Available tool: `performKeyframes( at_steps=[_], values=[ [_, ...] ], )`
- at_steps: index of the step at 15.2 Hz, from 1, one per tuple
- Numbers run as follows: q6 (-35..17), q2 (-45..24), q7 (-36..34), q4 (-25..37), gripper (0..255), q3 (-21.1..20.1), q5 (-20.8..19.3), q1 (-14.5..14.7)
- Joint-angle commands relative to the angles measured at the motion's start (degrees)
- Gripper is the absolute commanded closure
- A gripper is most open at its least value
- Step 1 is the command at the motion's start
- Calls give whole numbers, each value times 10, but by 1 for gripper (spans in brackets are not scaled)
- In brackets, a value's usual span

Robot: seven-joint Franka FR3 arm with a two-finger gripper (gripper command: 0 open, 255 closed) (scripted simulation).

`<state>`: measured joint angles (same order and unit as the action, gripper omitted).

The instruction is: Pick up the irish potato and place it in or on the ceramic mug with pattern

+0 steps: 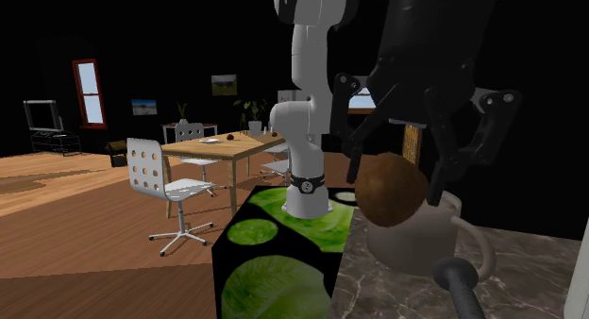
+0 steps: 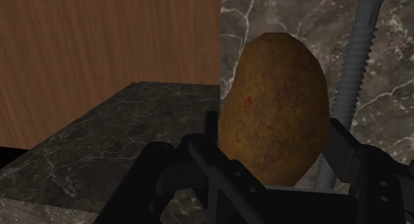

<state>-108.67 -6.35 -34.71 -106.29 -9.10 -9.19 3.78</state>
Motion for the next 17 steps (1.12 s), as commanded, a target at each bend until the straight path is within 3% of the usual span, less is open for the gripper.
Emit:
performKeyframes(
  at_steps=[1,8,17],
  values=[
    [16,4,2,12,255,-1,1,0],
    [63,11,9,53,255,-1,5,1],
    [59,132,-73,-81,255,-46,37,46]
  ],
)
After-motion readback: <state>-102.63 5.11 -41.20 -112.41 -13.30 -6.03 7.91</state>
